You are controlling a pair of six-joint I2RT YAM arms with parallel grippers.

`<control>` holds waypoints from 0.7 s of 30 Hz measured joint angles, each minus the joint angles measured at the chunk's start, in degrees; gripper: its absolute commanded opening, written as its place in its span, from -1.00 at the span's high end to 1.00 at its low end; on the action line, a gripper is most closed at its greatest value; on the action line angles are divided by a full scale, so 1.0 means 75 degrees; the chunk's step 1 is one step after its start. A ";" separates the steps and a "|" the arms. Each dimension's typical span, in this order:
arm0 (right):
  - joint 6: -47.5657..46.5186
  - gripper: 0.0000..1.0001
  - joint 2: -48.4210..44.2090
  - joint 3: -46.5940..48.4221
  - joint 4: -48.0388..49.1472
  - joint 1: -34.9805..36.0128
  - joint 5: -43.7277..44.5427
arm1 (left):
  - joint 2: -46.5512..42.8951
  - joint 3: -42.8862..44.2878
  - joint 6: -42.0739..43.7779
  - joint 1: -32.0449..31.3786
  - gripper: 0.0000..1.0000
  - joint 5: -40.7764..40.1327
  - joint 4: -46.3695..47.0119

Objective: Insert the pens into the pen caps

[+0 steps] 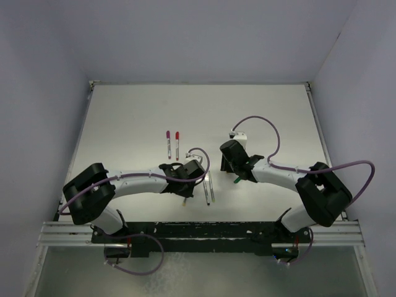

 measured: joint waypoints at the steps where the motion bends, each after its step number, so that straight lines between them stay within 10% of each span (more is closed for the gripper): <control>1: 0.0020 0.08 0.0006 0.0000 0.0000 0.0000 0.0000 | 0.0000 0.0000 0.0000 0.0000 1.00 0.0003 -0.0012; 21: 0.0289 0.12 0.0551 0.0265 -0.0329 0.0000 0.0131 | -0.0702 -0.0061 0.0006 0.0000 1.00 0.0050 -0.0090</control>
